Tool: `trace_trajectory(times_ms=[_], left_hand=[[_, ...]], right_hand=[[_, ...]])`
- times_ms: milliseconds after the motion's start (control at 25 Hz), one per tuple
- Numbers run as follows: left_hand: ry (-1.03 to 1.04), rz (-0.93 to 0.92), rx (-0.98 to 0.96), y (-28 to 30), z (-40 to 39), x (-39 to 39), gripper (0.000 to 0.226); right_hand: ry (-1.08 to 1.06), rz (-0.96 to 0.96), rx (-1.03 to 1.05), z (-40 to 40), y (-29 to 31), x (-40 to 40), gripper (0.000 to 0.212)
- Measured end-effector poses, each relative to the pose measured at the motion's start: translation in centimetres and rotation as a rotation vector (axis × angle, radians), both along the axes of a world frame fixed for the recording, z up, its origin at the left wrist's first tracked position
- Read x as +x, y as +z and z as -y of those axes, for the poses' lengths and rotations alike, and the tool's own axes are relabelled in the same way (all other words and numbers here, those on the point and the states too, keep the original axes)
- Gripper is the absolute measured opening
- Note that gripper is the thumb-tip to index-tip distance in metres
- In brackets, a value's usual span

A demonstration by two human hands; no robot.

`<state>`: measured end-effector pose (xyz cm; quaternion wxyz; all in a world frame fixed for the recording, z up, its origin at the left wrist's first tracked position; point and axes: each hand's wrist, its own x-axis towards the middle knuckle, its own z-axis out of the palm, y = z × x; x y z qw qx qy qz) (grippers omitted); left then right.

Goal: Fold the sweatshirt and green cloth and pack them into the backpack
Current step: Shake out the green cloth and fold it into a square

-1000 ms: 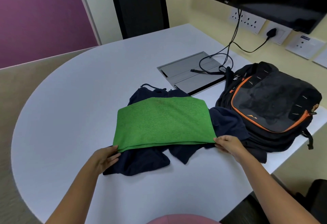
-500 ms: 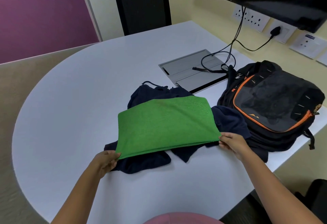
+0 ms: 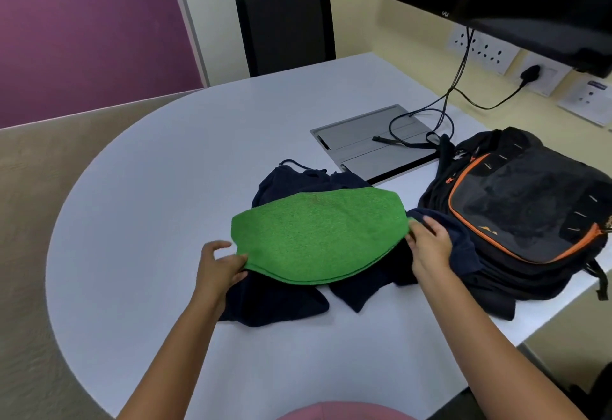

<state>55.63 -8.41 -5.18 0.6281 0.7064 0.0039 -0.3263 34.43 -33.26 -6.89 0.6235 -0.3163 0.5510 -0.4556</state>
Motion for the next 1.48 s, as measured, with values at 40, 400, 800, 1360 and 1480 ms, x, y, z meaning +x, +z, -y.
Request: trace_trajectory(times_ms=[40, 400, 800, 1360, 1480], left_hand=[[-0.061, 0.043, -0.044, 1.1, 0.7, -0.5, 0.028], [-0.315, 0.000, -0.147, 3.7, 4.9, -4.7, 0.027], [-0.300, -0.082, -0.148, 3.9, 4.4, -5.2, 0.024], [-0.435, 1.031, 0.476, 0.6, 3.1, -3.7, 0.040], [-0.484, 1.172, 0.577, -0.4, 3.0, -3.7, 0.034]], right_hand=[[0.083, -0.007, -0.091, -0.7, 1.4, 1.5, 0.035], [0.825, -0.129, -0.447, -10.6, 4.2, 7.7, 0.032], [0.741, -0.123, -0.554, -12.6, 4.2, 5.8, 0.030], [0.893, -0.568, -0.871, -10.6, 4.6, 4.8, 0.034], [0.945, -0.574, -0.895, -10.4, 5.0, 4.6, 0.032]])
